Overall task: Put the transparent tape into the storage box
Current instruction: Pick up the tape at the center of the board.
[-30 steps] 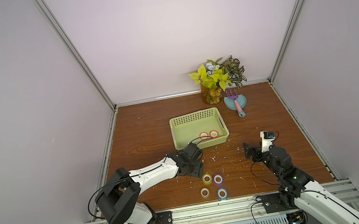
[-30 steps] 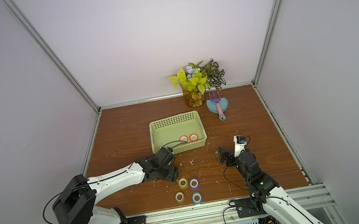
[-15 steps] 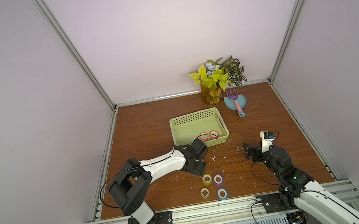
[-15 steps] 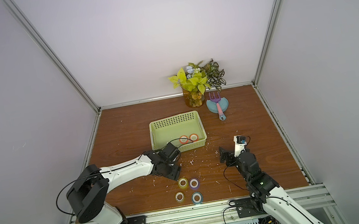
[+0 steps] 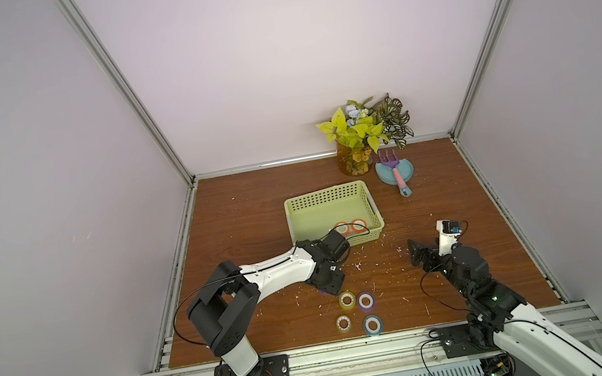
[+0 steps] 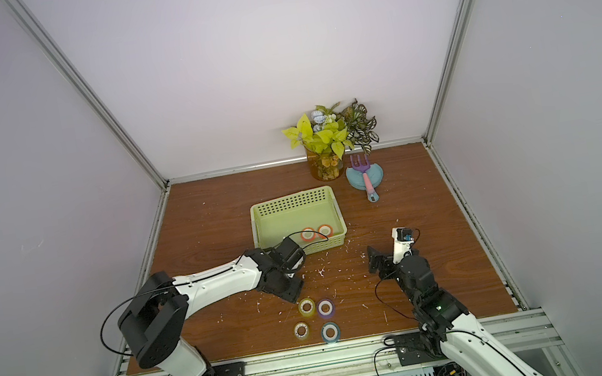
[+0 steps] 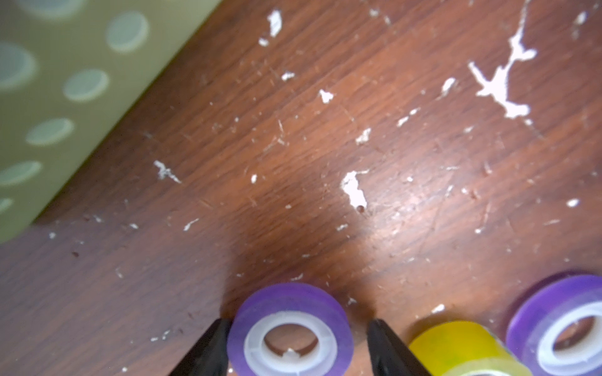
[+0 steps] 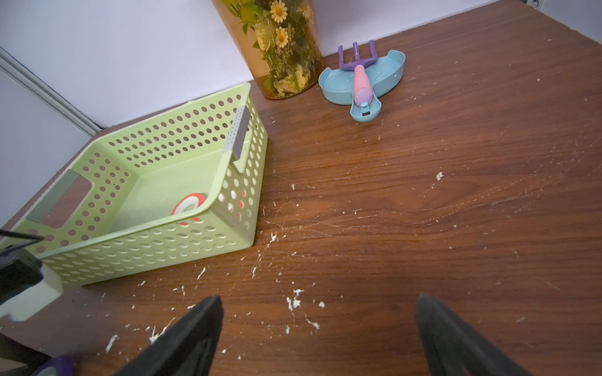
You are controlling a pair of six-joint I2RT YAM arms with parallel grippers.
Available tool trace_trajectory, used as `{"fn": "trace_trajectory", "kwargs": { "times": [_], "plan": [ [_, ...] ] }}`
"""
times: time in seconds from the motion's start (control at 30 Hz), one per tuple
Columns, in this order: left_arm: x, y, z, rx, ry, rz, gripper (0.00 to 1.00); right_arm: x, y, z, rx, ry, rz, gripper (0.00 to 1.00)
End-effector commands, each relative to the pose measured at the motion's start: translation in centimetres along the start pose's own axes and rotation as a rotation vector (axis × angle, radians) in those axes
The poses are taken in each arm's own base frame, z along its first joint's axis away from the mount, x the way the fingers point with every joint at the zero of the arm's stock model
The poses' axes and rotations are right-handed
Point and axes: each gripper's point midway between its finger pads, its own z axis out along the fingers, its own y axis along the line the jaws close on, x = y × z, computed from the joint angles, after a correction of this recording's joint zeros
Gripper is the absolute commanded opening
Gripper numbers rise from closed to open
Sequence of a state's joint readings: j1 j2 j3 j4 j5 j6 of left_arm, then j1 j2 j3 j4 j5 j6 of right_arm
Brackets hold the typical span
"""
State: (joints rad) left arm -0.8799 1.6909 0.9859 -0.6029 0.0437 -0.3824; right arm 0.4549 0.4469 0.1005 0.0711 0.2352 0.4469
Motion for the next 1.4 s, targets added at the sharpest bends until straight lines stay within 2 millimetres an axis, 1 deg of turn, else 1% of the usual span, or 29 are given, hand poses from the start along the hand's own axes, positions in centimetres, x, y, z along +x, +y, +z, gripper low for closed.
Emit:
{"fn": "trace_trajectory", "kwargs": {
  "times": [0.0, 0.13, 0.3, 0.5, 0.73, 1.07, 1.2, 1.37],
  "plan": [
    [2.8, -0.3, 1.0, 0.03, 0.123, 0.02, 0.63, -1.0, 0.0, 0.0, 0.003, -0.044, 0.019, 0.99],
    [2.9, -0.1, 1.1, 0.04, 0.132, 0.021, 0.58, -1.0, 0.0, 0.0, 0.003, -0.044, 0.02, 0.99],
    [2.9, 0.3, 0.9, 0.046, 0.131, 0.017, 0.54, -1.0, 0.0, 0.0, 0.003, -0.044, 0.019, 0.99],
    [2.1, 0.2, 0.2, 0.056, 0.111, 0.017, 0.51, -1.0, 0.0, 0.0, 0.004, -0.045, 0.02, 0.99],
    [0.6, -0.1, -2.3, 0.061, 0.057, 0.016, 0.51, -1.0, 0.0, 0.0, 0.006, -0.044, 0.021, 0.99],
    [-0.9, -0.1, -5.8, 0.048, -0.004, 0.014, 0.52, -0.9, 0.0, 0.0, 0.005, -0.042, 0.018, 0.99],
    [-2.4, 0.2, -7.7, 0.038, -0.048, 0.015, 0.52, -1.0, 0.0, 0.0, 0.004, -0.045, 0.02, 0.99],
    [-4.8, 0.9, -9.4, 0.024, -0.104, 0.012, 0.53, -1.0, 0.0, 0.0, 0.005, -0.043, 0.019, 0.99]
  ]
}}
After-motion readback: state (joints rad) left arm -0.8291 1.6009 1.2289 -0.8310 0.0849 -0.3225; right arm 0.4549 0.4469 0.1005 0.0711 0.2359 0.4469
